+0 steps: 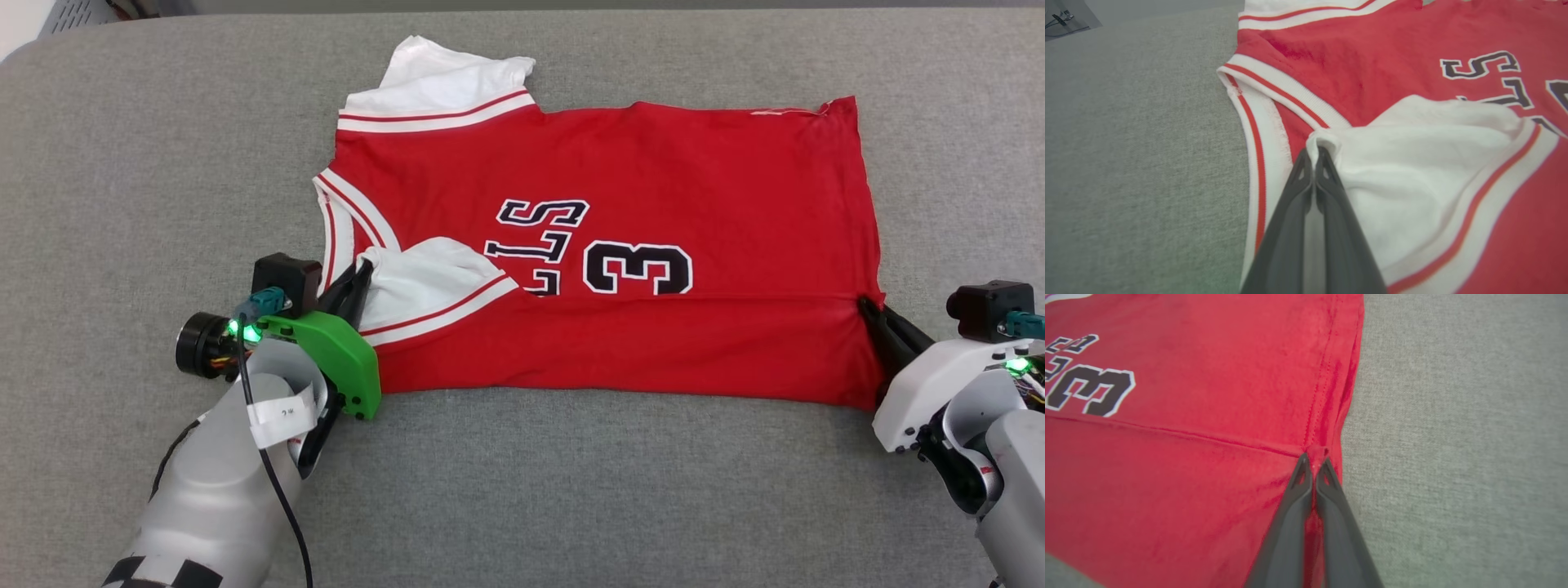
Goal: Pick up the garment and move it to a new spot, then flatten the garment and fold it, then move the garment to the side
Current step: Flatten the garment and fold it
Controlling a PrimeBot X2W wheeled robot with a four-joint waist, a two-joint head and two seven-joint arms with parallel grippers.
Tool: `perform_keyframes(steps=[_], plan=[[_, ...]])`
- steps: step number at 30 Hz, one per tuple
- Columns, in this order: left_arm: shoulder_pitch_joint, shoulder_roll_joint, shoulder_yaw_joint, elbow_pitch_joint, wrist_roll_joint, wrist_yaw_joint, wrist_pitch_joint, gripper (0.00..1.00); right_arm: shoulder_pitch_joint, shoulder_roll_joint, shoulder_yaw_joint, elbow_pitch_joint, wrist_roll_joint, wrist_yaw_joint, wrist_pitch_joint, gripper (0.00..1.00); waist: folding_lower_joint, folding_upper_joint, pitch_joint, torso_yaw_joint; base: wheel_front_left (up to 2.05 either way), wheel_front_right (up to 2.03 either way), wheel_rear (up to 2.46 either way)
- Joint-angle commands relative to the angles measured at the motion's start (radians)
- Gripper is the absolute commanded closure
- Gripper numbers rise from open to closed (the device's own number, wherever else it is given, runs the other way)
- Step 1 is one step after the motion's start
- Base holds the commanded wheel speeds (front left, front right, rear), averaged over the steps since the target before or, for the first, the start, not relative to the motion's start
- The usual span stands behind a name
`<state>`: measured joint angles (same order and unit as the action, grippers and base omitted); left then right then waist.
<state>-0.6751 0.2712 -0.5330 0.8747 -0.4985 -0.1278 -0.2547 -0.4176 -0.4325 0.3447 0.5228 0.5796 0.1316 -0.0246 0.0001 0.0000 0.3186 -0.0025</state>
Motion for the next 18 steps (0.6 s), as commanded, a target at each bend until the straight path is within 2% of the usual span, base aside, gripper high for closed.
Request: perform_keyframes(steps=[1,9,10,11,12,18], plan=[[-0.018,-0.007,-0.018,0.023,-0.024,-0.003,-0.004,1.00,-0.022,0.002,0.016,0.024,0.009,-0.001,-0.009,1.00,-0.0001,0.0000,0.015,-0.006,0.00,0.00,0.00],[-0.032,0.002,-0.116,0.083,-0.117,-0.003,-0.007,1.00,-0.054,-0.002,0.085,0.090,0.038,-0.001,-0.067,1.00,-0.0001,0.0000,-0.004,-0.005,0.00,0.00,0.00],[-0.035,0.007,-0.123,0.080,-0.127,-0.003,-0.007,0.97,-0.054,-0.005,0.090,0.091,0.040,-0.001,-0.078,0.86,-0.0001,0.0000,-0.012,-0.002,0.00,0.00,0.00],[-0.036,0.011,-0.130,0.078,-0.136,-0.003,-0.007,0.64,-0.054,-0.008,0.095,0.090,0.040,-0.001,-0.086,0.68,-0.0001,0.0000,-0.021,0.000,0.00,0.00,0.00],[-0.039,0.019,-0.141,0.077,-0.141,-0.003,-0.007,0.00,-0.052,-0.012,0.099,0.085,0.039,-0.001,-0.094,0.00,-0.0001,0.0000,-0.031,0.003,0.00,0.00,0.00],[-0.078,0.084,-0.180,0.006,-0.170,-0.003,-0.007,0.00,-0.025,-0.047,0.088,0.014,0.043,-0.001,-0.118,0.00,-0.0001,0.0000,-0.083,0.024,0.00,0.00,0.00]])
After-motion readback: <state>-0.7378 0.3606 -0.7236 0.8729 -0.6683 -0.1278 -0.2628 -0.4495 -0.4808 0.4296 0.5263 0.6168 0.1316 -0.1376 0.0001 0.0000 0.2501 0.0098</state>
